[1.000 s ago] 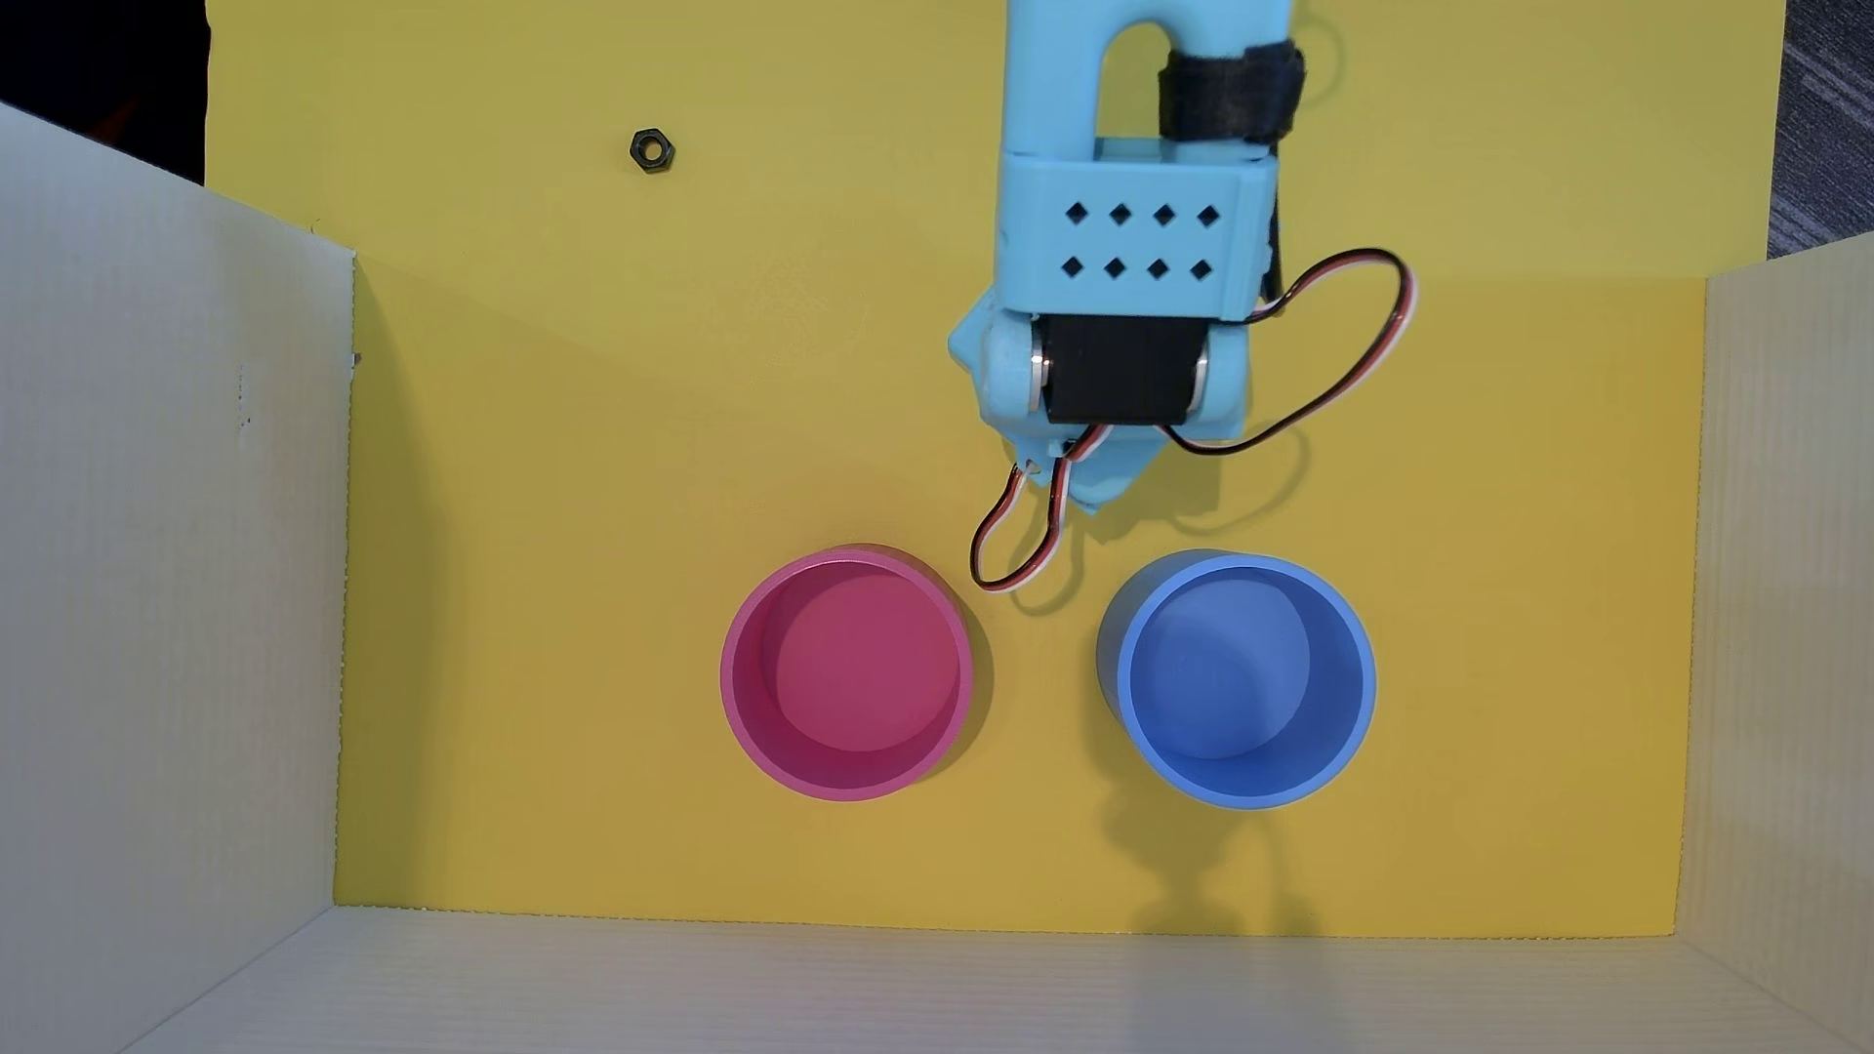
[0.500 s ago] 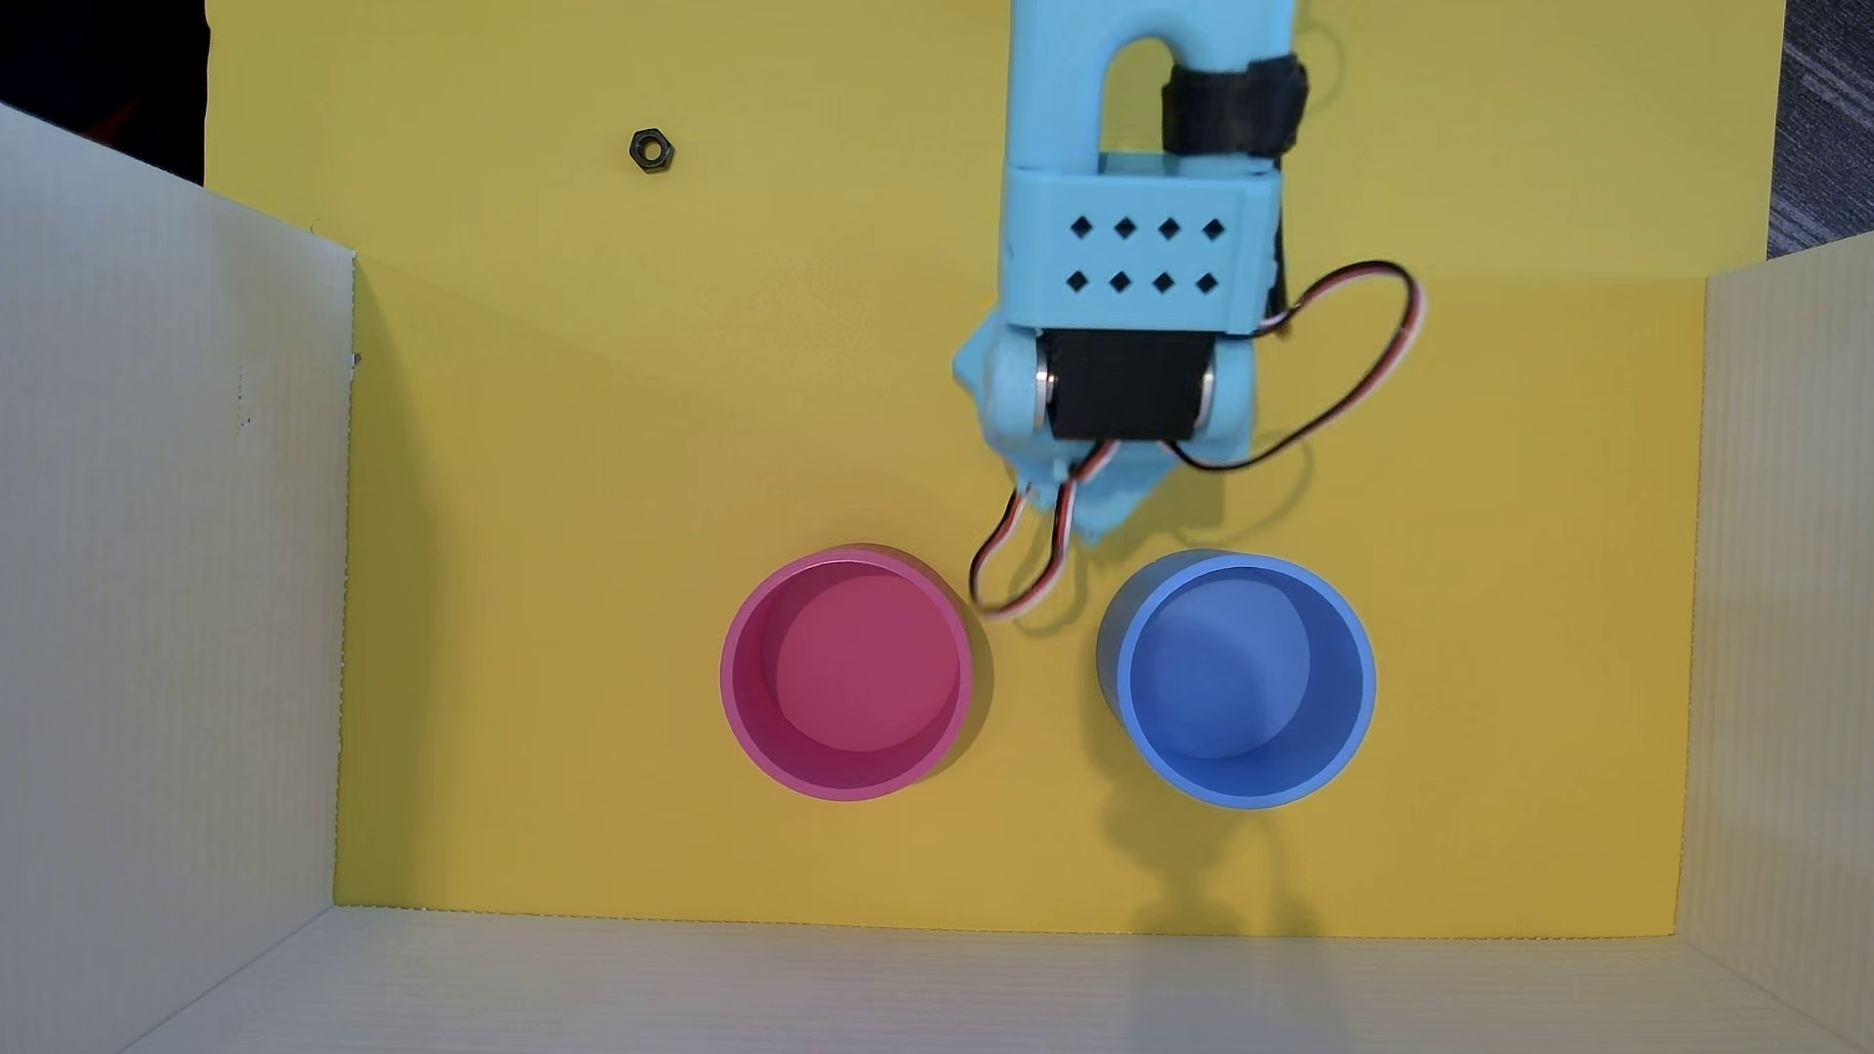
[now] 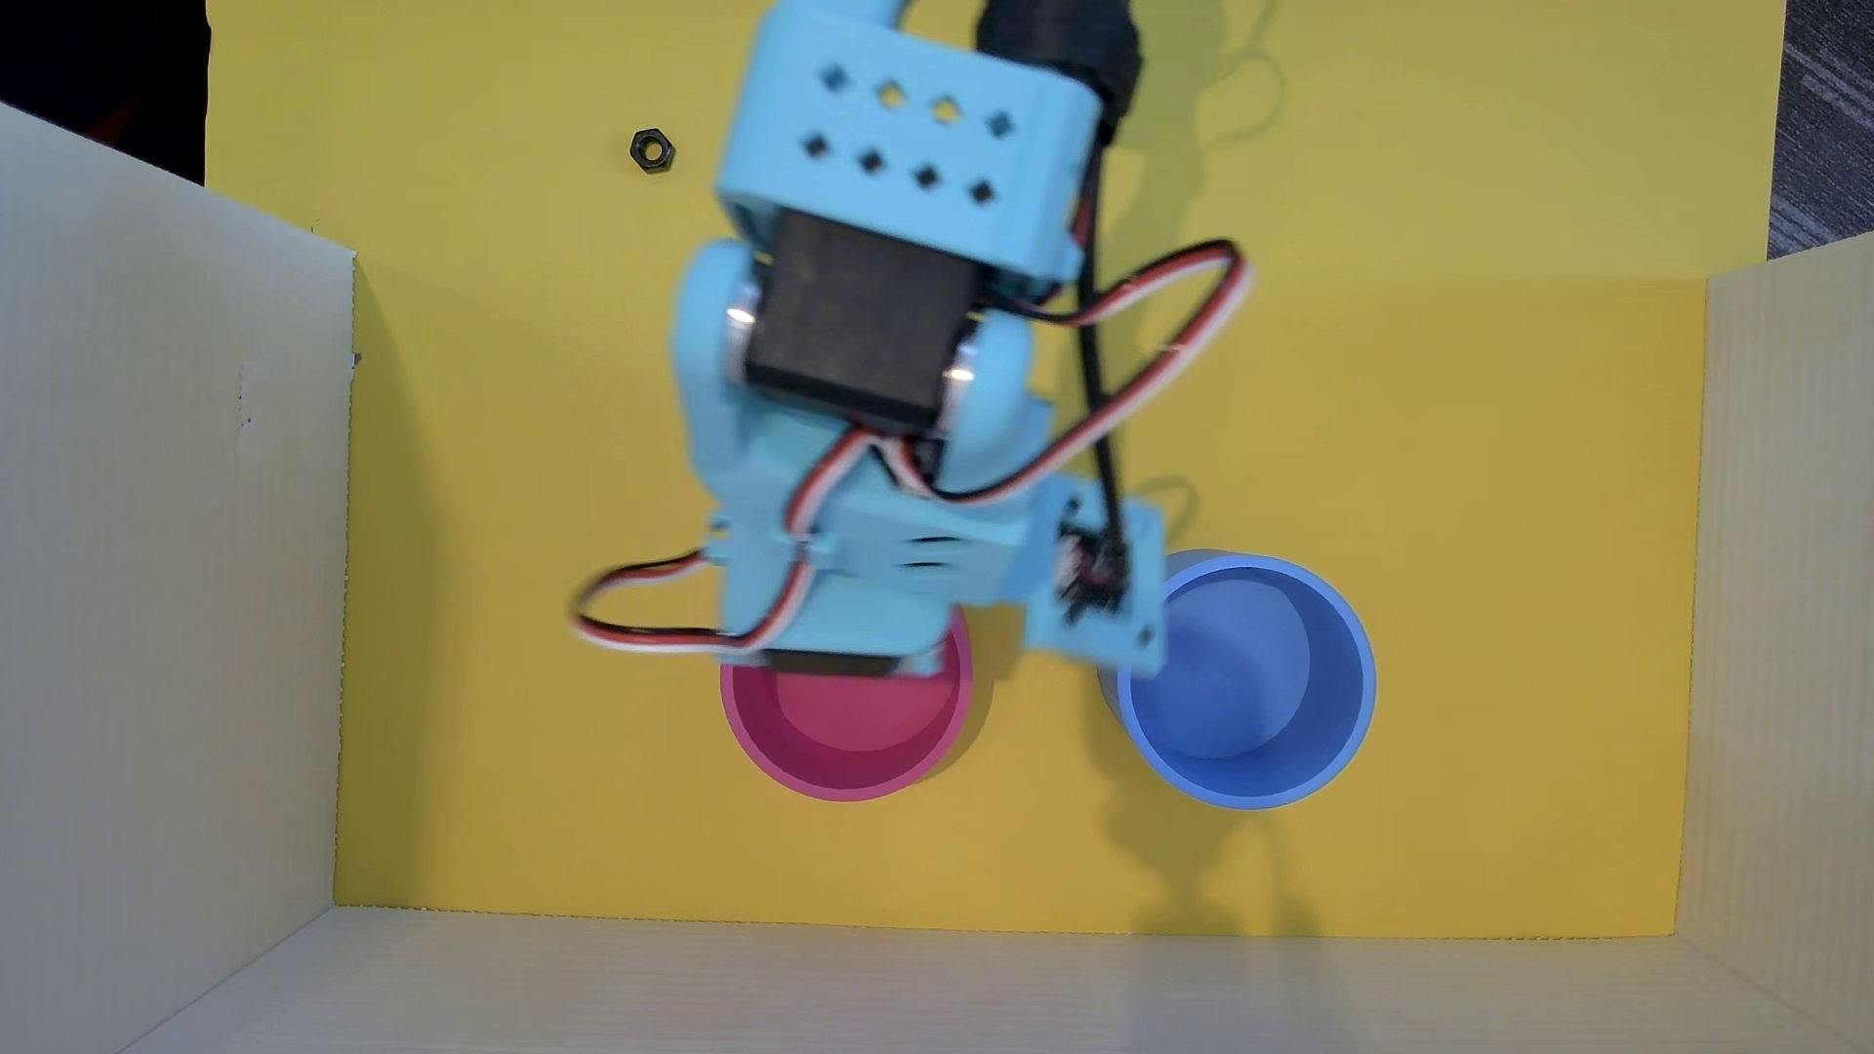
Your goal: Pick up the bolt and place it in the pink box
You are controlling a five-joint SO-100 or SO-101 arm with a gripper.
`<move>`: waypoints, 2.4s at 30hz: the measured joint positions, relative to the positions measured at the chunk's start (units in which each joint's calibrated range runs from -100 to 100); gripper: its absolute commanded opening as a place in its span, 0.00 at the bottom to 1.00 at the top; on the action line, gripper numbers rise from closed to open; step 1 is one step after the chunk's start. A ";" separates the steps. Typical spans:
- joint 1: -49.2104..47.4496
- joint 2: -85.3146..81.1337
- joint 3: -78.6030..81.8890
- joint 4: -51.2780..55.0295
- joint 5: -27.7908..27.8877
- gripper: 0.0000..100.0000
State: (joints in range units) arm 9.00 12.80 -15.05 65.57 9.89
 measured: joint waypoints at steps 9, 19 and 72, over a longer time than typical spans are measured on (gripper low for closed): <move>0.00 0.08 -0.09 -0.94 -0.39 0.04; -0.07 4.41 -0.27 -0.94 -0.29 0.00; -12.61 -111.10 112.25 -5.22 -10.74 0.01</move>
State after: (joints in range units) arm -3.61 -98.31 97.21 60.34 -0.85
